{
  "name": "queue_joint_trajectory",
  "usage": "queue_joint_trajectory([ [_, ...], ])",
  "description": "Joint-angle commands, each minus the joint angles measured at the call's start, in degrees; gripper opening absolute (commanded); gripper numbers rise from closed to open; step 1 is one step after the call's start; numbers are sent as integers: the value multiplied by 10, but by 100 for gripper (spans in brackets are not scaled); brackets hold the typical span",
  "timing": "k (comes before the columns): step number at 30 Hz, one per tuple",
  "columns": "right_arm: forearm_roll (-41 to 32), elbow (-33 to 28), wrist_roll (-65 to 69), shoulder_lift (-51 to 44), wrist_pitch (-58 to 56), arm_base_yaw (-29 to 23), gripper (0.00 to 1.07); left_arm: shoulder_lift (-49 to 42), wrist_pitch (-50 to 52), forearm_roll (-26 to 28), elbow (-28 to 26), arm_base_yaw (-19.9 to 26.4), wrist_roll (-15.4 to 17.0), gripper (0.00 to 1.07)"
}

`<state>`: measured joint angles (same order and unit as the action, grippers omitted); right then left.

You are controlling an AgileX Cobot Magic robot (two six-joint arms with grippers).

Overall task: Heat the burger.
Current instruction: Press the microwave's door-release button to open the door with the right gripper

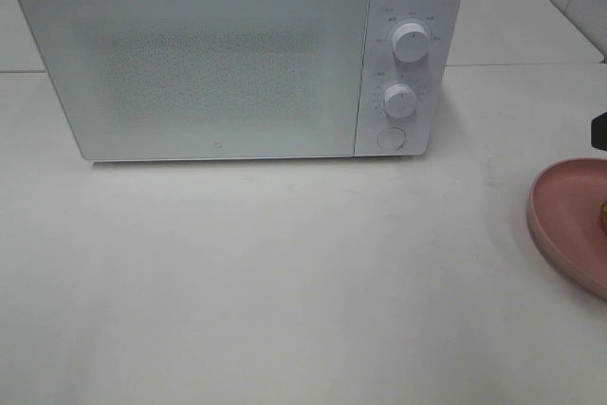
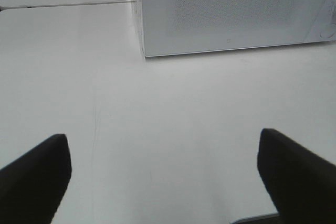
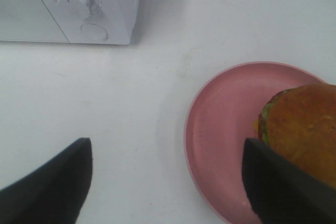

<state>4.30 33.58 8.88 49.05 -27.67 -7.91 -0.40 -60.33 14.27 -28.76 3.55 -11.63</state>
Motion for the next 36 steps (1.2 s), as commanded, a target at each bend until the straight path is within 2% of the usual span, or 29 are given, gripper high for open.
queue_joint_trajectory([
  [1, -10, 3, -5, 38, 37, 1, 75, -12, 7, 2, 2, 1, 1, 88],
  [13, -18, 2, -5, 105, 102, -4, 75, -12, 7, 2, 2, 1, 1, 88],
  [20, -15, 2, -5, 159, 173, -80, 75, -12, 7, 2, 2, 1, 1, 88],
  [36, -15, 2, -5, 285, 331, -142, 75, -12, 7, 2, 2, 1, 1, 88],
])
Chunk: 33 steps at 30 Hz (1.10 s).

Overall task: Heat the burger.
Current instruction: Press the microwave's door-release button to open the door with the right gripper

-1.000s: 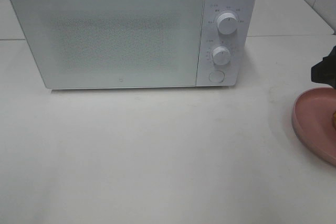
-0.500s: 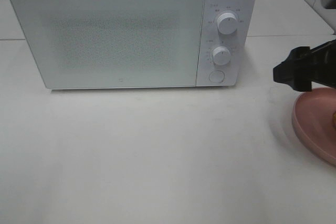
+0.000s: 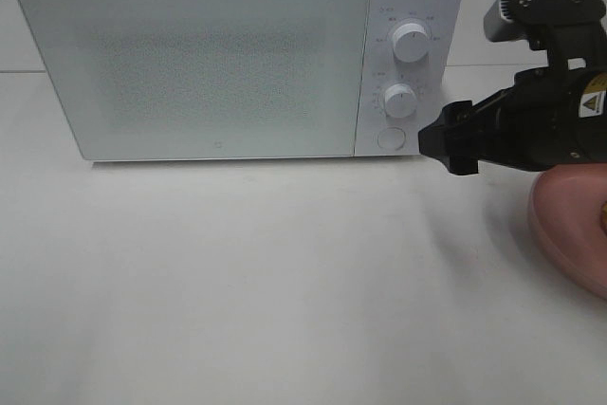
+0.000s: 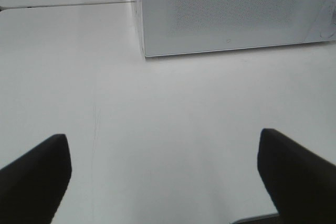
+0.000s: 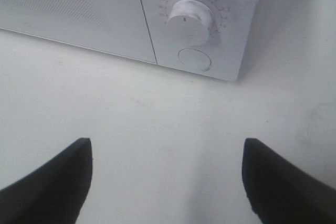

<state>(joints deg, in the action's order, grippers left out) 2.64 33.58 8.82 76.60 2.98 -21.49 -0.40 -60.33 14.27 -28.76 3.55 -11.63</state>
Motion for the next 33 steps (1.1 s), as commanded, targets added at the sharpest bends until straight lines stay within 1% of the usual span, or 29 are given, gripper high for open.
queue_joint_trajectory([
  [1, 1, 2, -5, 10, 25, -6, 75, -12, 7, 2, 2, 1, 1, 88],
  [3, 1, 2, -5, 37, 60, -10, 75, -12, 7, 2, 2, 1, 1, 88],
  [9, 1, -6, -13, 56, 95, -10, 75, -12, 7, 2, 2, 1, 1, 88],
  [10, -1, -25, -18, 59, 139, -10, 75, -12, 7, 2, 2, 1, 1, 88],
  [11, -18, -48, -30, 60, 182, -10, 75, -12, 7, 2, 2, 1, 1, 88],
  [12, -18, -48, -30, 60, 182, -10, 75, -12, 7, 2, 2, 1, 1, 88],
  [13, -32, -60, -38, 61, 201, -10, 75, -12, 7, 2, 2, 1, 1, 88],
  [14, -61, -82, -61, 62, 236, -21, 75, -12, 7, 2, 2, 1, 1, 88],
  [15, -61, -82, -61, 62, 236, -21, 75, -12, 7, 2, 2, 1, 1, 88],
  [16, -82, -92, -85, 62, 256, -28, 75, -12, 7, 2, 2, 1, 1, 88],
  [17, -132, -109, -134, 62, 293, -44, 75, -12, 7, 2, 2, 1, 1, 88],
  [18, -132, -109, -134, 62, 293, -44, 75, -12, 7, 2, 2, 1, 1, 88],
  [19, -154, -116, -162, 62, 313, -52, 75, -12, 7, 2, 2, 1, 1, 88],
  [20, -215, -129, -211, 62, 353, -75, 75, -12, 7, 2, 2, 1, 1, 88],
  [21, -215, -129, -211, 62, 353, -75, 75, -12, 7, 2, 2, 1, 1, 88],
  [22, -239, -136, -227, 62, 370, -84, 75, -12, 7, 2, 2, 1, 1, 88],
  [23, -290, -143, -257, 62, 401, -107, 75, -12, 7, 2, 2, 1, 1, 88],
  [24, -290, -143, -257, 62, 401, -107, 75, -12, 7, 2, 2, 1, 1, 88],
  [25, -336, -145, -282, 62, 424, -130, 75, -12, 7, 2, 2, 1, 1, 88],
  [26, -336, -145, -282, 62, 424, -130, 75, -12, 7, 2, 2, 1, 1, 88],
  [28, -387, -145, -301, 63, 451, -158, 75, -12, 7, 2, 2, 1, 1, 88],
  [29, -387, -145, -301, 63, 451, -158, 75, -12, 7, 2, 2, 1, 1, 88],
  [30, -395, -145, -301, 66, 461, -165, 75, -12, 7, 2, 2, 1, 1, 88],
  [31, -419, -145, -301, 76, 479, -180, 75, -12, 7, 2, 2, 1, 1, 88],
  [32, -419, -145, -301, 76, 479, -180, 75, -12, 7, 2, 2, 1, 1, 88],
  [33, -449, -145, -300, 91, 498, -196, 75, -12, 7, 2, 2, 1, 1, 88],
])
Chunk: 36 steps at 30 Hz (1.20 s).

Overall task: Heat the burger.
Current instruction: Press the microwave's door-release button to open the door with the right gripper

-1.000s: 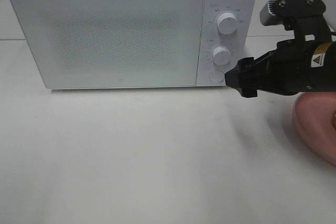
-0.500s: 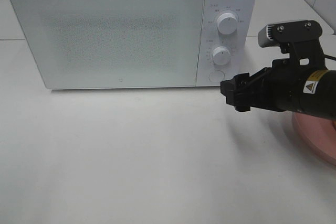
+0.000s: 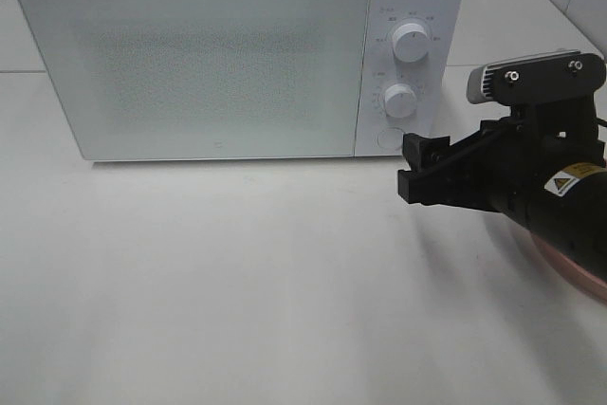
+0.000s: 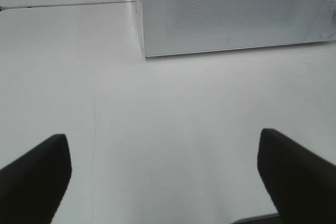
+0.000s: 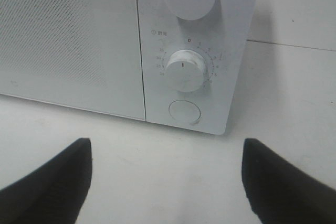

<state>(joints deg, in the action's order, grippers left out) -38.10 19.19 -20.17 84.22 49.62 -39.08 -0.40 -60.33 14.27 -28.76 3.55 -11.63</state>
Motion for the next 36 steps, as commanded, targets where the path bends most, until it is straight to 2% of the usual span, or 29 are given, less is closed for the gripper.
queue_joint_trajectory([
  [1, -42, -1, -10, 14, 32, -20, 75, -12, 7, 2, 2, 1, 1, 88],
  [3, -89, 0, -9, 41, 55, -41, 75, -12, 7, 2, 2, 1, 1, 88],
  [6, -115, 0, 0, 65, 73, -62, 75, -12, 7, 2, 2, 1, 1, 88],
  [11, -121, 7, 34, 97, 85, -86, 75, -12, 7, 2, 2, 1, 1, 88],
  [20, -115, 13, 89, 128, 100, -88, 72, -12, 7, 2, 2, 1, 1, 88],
  [23, -115, 13, 133, 136, 100, -88, 67, -12, 7, 2, 2, 1, 1, 88],
  [25, -115, 13, 207, 139, 100, -88, 59, -12, 7, 2, 2, 1, 1, 88],
  [26, -115, 13, 207, 139, 100, -88, 59, -12, 7, 2, 2, 1, 1, 88],
  [28, -115, 13, 307, 139, 104, -88, 47, -12, 7, 2, 2, 1, 1, 88],
  [29, -115, 13, 307, 139, 104, -88, 47, -12, 7, 2, 2, 1, 1, 88],
  [30, -115, 13, 375, 139, 111, -88, 39, -12, 7, 2, 2, 1, 1, 88],
  [31, -115, 13, 375, 139, 111, -88, 39, -12, 7, 2, 2, 1, 1, 88],
  [32, -115, 13, 460, 139, 117, -88, 29, -12, 7, 2, 2, 1, 1, 88],
  [33, -115, 13, 496, 139, 117, -88, 25, -12, 7, 2, 2, 1, 1, 88],
  [34, -115, 13, 496, 139, 117, -88, 25, -12, 7, 2, 2, 1, 1, 88],
  [35, -115, 13, 587, 139, 117, -88, 17, -12, 7, 2, 2, 1, 1, 88],
  [36, -115, 13, 587, 139, 117, -88, 17, -12, 7, 2, 2, 1, 1, 88],
])
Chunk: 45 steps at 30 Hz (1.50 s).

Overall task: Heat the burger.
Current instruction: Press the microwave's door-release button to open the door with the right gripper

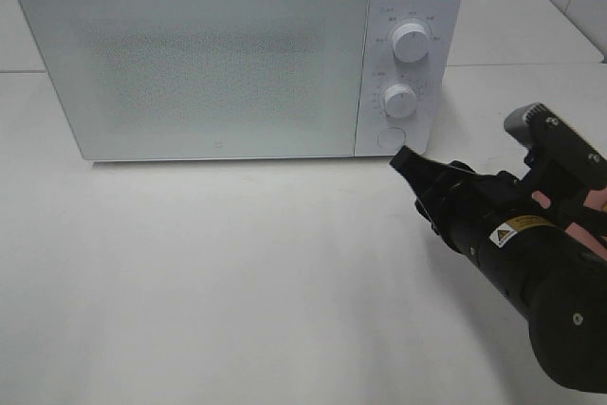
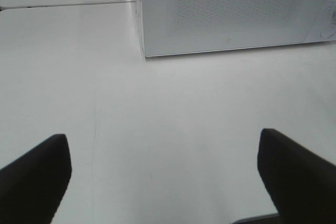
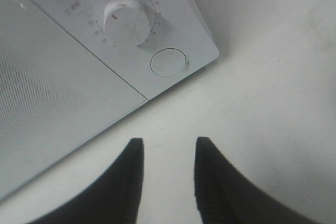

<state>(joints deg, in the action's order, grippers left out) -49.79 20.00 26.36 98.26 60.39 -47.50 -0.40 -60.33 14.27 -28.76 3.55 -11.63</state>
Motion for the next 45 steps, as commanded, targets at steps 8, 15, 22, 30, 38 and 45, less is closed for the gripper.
queue_joint_trajectory([
  [8, 3, 5, 430, -1, 9, -3, 0, -12, 7, 2, 2, 1, 1, 88],
  [15, 3, 7, 472, -1, 9, -2, 0, -12, 7, 2, 2, 1, 1, 88],
  [22, 25, 41, 473, 28, 8, 21, 0, -12, 7, 2, 2, 1, 1, 88],
  [30, 68, 93, 494, 76, -1, 67, 0, -12, 7, 2, 2, 1, 1, 88],
  [38, 93, 147, 498, 126, -40, 103, 0, -12, 7, 2, 2, 1, 1, 88],
  [45, 93, 201, 492, 171, -56, 124, 0, -12, 7, 2, 2, 1, 1, 88],
])
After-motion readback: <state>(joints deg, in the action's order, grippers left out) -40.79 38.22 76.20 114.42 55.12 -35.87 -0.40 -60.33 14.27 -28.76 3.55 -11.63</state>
